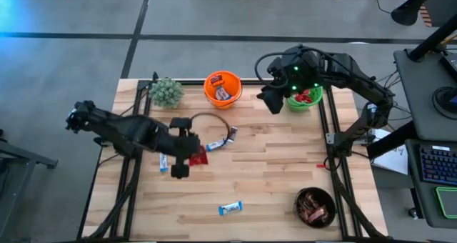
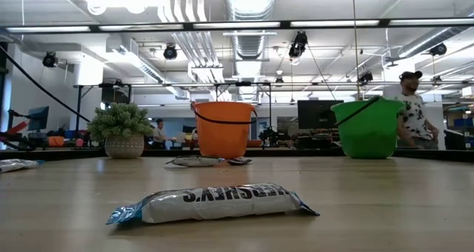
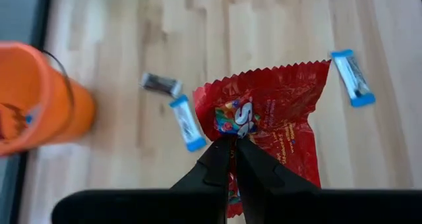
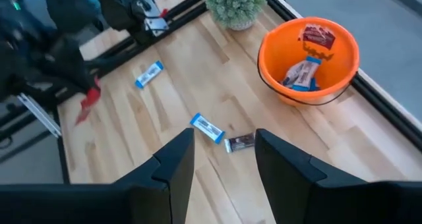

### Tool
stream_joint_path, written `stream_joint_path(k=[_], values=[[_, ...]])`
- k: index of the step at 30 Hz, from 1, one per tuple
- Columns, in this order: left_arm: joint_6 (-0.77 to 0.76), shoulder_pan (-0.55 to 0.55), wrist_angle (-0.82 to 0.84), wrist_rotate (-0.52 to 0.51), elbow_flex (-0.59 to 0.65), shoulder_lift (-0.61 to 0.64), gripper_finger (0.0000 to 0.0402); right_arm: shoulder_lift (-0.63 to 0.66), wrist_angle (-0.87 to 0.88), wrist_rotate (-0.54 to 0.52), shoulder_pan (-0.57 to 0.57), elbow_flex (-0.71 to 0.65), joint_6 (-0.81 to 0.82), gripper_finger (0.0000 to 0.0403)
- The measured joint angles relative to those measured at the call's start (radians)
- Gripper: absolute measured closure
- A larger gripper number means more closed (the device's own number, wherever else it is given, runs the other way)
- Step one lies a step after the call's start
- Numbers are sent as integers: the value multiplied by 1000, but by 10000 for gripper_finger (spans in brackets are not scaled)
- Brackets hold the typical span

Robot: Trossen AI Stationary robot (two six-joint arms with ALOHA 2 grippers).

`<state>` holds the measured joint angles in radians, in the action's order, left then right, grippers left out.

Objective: Sort candy
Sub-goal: Put the red candy into the green bucket

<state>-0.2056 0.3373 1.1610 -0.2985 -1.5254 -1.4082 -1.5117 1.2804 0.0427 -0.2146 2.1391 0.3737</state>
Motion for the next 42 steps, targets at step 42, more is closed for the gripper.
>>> stream_joint_path(k=[42], values=[[433,-437,-297,-43,-247,-56,401,-155,-345,96,34,-3,-111,200]])
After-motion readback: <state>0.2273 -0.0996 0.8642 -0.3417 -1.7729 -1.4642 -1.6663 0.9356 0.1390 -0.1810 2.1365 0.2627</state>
